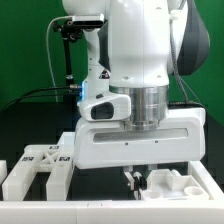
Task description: Assemble chair
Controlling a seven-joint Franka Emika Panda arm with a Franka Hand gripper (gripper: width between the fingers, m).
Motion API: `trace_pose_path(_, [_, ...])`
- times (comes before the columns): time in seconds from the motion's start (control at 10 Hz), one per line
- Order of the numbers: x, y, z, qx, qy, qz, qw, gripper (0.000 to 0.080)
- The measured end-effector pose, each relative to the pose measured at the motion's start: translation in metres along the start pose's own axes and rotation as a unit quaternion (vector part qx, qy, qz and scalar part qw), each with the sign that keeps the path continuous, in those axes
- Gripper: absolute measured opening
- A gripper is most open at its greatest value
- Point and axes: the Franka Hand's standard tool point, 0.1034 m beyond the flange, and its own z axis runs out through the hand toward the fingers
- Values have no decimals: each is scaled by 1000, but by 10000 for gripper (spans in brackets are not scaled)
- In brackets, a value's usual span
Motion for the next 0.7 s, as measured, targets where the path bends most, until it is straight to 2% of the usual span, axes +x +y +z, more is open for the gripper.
trace_pose_path(0.7, [0,-2,0,0,0,36,999,28])
